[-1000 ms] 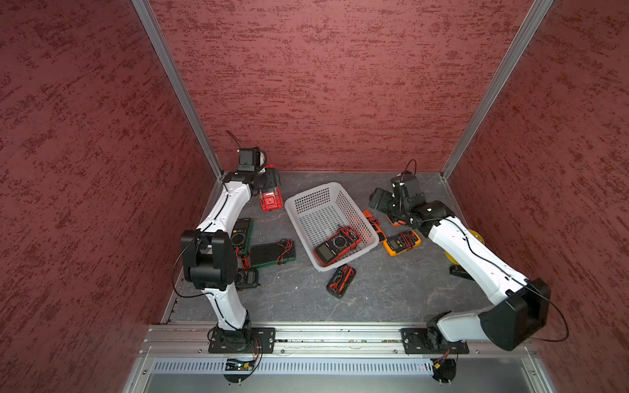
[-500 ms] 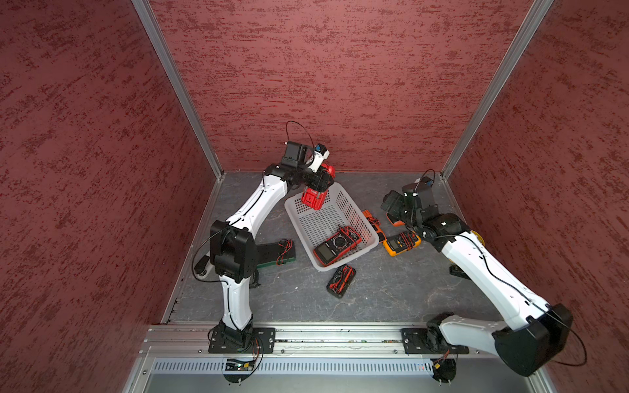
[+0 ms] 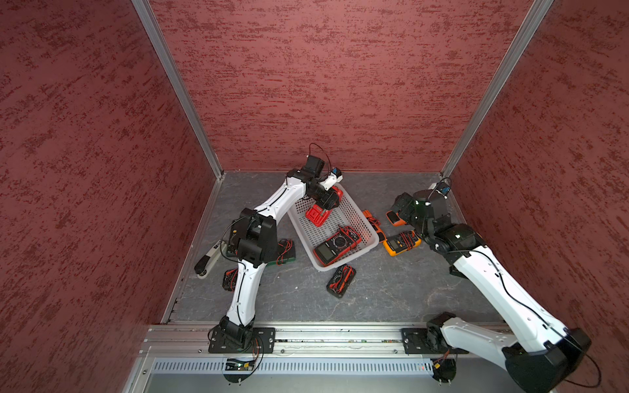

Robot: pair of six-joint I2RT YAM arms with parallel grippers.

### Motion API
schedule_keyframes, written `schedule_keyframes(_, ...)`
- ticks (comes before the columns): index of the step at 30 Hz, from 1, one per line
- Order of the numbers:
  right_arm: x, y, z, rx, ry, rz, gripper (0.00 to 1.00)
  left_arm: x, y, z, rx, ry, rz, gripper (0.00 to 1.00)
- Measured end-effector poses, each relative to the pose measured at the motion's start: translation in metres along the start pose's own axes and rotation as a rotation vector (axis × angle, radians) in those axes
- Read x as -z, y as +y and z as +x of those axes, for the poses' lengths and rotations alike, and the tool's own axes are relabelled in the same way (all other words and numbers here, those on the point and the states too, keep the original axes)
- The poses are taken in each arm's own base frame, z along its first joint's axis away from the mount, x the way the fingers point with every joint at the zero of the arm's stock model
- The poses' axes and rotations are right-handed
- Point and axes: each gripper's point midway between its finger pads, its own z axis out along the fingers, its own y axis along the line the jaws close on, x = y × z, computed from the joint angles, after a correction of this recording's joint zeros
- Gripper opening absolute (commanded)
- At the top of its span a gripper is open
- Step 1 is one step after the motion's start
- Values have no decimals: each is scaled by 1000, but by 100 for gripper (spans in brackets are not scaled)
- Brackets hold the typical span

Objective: Put the multimeter into the basket
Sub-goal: Place the multimeter in the basket.

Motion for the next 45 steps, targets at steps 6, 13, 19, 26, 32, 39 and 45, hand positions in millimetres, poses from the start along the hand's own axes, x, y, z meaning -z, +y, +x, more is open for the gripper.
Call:
schedule_keyframes(6,0,0,0,-5,1,0,99,-18,-16,11,-86,80,12,8)
schedule_keyframes(13,-2,0,2,-10,8,3,99,-25,-22,24,-142,126,19,16)
schedule_keyframes(19,-4,1,4,-18,17,1,99,-38,-22,55,-162,219,9,23)
schedule_keyframes(26,-8,1,10,-25,36,6,99,-46,-32,70,-210,271,23,54)
schedule_keyframes(32,-11,0,14,-26,51,7,99,-51,-45,78,-222,277,78,91)
schedule_keyframes(39,-18,1,22,-16,84,13,99,-52,-55,77,-221,273,105,100)
schedule_keyframes(45,-27,1,34,15,130,24,99,-41,-47,61,-199,233,39,100)
